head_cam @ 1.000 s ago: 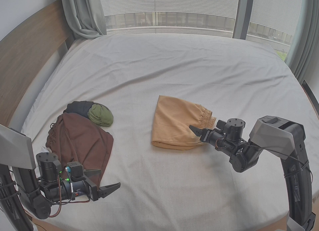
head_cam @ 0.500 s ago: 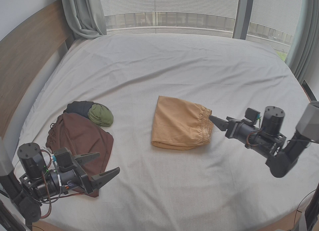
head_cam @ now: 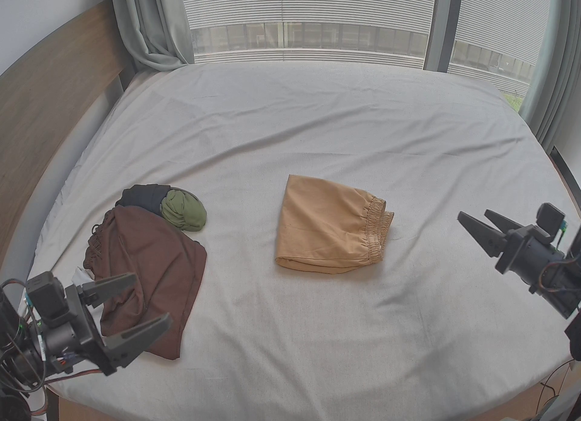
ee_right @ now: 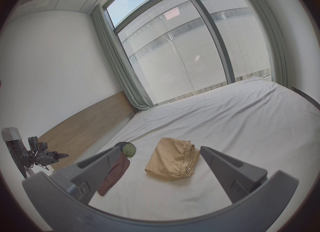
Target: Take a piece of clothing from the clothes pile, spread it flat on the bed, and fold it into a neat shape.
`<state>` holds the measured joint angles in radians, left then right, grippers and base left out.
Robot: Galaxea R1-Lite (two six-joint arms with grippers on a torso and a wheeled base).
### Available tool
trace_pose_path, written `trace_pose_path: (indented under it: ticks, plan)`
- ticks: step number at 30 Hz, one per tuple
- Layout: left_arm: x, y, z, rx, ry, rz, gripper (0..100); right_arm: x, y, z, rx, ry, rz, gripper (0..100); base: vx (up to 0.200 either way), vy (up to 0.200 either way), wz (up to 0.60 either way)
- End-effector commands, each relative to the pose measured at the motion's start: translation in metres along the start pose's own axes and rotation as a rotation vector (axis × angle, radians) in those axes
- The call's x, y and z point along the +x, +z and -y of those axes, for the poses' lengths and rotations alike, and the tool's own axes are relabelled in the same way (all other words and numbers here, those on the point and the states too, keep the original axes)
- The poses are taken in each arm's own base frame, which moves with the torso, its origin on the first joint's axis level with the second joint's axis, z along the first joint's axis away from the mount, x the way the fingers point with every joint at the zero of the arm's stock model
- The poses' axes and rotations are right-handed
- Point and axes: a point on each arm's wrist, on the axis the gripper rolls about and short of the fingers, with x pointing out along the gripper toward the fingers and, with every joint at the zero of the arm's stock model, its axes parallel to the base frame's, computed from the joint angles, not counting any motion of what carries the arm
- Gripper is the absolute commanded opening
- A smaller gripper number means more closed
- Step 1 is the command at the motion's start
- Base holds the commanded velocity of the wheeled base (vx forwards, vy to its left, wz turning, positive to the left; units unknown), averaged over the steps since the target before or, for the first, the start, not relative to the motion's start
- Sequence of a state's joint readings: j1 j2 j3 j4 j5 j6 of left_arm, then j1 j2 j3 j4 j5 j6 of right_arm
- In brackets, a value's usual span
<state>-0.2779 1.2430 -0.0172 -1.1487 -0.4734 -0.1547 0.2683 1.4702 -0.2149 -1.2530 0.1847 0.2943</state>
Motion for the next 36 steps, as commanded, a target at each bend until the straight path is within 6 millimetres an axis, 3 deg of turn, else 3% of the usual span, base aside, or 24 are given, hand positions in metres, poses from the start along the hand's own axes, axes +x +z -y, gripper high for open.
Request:
trace_pose_path:
  ticks: [1, 4, 14, 25, 27, 29, 32, 36]
  plan:
    - [-0.059, 0.000, 0.029, 0.048, 0.012, 0.102, 100, -0.077, 0.018, -0.018, -0.041, 0.016, 0.117, 100, 0.000, 0.000, 0.00]
    - [-0.080, -0.011, 0.038, 0.038, 0.014, 0.095, 100, -0.111, 0.007, -0.022, -0.034, 0.016, 0.131, 100, 0.000, 0.000, 0.00]
    - [-0.110, -0.039, 0.050, 0.003, 0.024, 0.077, 100, -0.173, -0.013, -0.027, -0.066, -0.038, 0.239, 100, 0.000, 0.000, 0.00]
    - [-0.130, -0.066, 0.056, -0.025, 0.077, 0.124, 100, -0.207, -0.040, -0.032, -0.100, -0.087, 0.297, 100, 0.000, 0.000, 0.00]
    - [-0.131, -0.069, 0.056, -0.022, 0.088, 0.118, 100, -0.210, -0.046, -0.031, -0.100, -0.105, 0.291, 100, 0.000, 0.000, 0.00]
    - [-0.131, -0.070, 0.055, -0.017, 0.119, 0.114, 100, -0.215, -0.067, -0.029, -0.123, -0.156, 0.262, 100, 0.000, 0.000, 0.00]
    - [-0.131, -0.071, 0.055, 0.002, 0.136, 0.109, 100, -0.214, -0.082, -0.025, -0.125, -0.191, 0.142, 100, 0.000, 0.000, 0.00]
    - [-0.130, -0.073, 0.054, -0.002, 0.229, 0.099, 100, -0.214, -0.084, -0.022, -0.117, -0.275, 0.135, 100, 0.000, 0.000, 0.00]
